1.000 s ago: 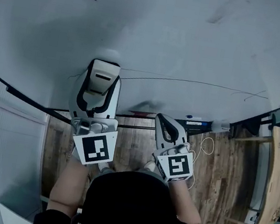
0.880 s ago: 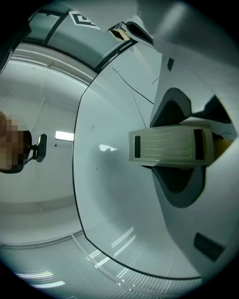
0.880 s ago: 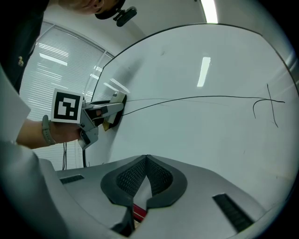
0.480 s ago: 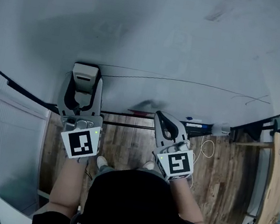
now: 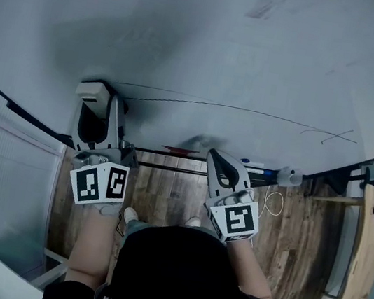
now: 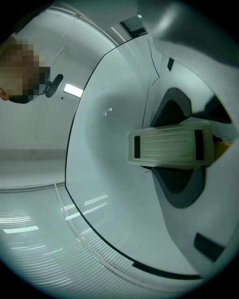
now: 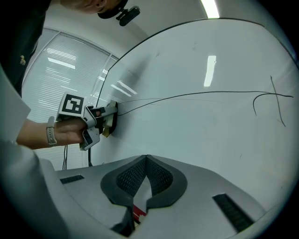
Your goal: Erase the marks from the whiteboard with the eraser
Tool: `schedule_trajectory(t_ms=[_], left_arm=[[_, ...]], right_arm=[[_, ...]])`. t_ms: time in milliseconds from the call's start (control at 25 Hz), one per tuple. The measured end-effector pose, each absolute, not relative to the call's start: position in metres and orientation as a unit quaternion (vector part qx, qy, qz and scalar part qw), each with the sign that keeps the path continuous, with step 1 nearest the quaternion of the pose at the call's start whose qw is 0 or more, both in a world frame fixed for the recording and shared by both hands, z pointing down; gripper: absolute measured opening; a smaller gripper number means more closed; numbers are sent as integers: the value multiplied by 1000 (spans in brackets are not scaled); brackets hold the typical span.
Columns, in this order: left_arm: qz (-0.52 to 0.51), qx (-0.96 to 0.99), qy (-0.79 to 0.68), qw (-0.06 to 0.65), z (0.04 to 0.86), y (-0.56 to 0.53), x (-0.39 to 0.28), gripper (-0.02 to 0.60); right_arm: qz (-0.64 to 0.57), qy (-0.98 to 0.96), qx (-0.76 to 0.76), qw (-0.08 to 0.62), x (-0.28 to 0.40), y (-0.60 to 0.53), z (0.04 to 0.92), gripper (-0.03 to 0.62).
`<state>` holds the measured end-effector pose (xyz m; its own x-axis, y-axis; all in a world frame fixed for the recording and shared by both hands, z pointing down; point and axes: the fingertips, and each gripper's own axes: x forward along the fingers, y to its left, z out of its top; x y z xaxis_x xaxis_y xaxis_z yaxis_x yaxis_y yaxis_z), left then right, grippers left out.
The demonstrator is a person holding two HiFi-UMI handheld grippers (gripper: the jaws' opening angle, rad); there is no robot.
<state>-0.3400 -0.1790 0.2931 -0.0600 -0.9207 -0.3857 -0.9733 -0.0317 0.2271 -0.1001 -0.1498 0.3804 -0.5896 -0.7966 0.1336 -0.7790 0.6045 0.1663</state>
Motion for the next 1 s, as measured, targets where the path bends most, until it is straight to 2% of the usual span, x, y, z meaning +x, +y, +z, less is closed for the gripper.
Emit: schedule_trajectory(t_ms=[440,800,1000], left_arm=[[220,-686,683,117,260,-179,-251,259],[195,-708,661,156,250,-179,-158,258],[165,-729,642,170,250,-179,-151,258]], right_arm=[[-45,-891,443,85,-34,-146,377,28],[-22,-871,478,111,39,-136,383,28],[-18,-867,485,112,34,-133,381,28]])
